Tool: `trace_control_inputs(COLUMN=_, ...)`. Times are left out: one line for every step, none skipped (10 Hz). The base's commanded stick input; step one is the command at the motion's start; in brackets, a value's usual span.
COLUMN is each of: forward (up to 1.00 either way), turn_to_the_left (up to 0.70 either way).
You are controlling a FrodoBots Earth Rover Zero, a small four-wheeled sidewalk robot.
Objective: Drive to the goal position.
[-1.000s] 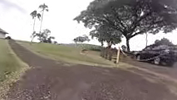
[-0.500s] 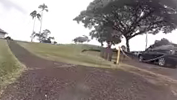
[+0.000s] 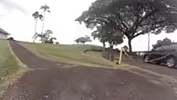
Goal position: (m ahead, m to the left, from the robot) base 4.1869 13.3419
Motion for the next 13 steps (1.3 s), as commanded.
trace_control_inputs(forward=0.00, turn_to_the_left=0.45)
trace_control_inputs(forward=0.00, turn_to_the_left=0.45)
trace_control_inputs(forward=0.00, turn_to_the_left=0.45)
trace_control_inputs(forward=0.00, turn_to_the_left=0.45)
trace_control_inputs(forward=0.00, turn_to_the_left=0.45)
trace_control_inputs(forward=0.00, turn_to_the_left=0.45)
trace_control_inputs(forward=0.00, turn_to_the_left=0.45)
trace_control_inputs(forward=0.00, turn_to_the_left=0.45)
trace_control_inputs(forward=0.00, turn_to_the_left=0.45)
trace_control_inputs(forward=0.00, turn_to_the_left=0.45)
trace_control_inputs(forward=0.00, turn_to_the_left=0.45)
trace_control_inputs(forward=0.00, turn_to_the_left=0.45)
trace_control_inputs(forward=0.00, turn_to_the_left=0.45)
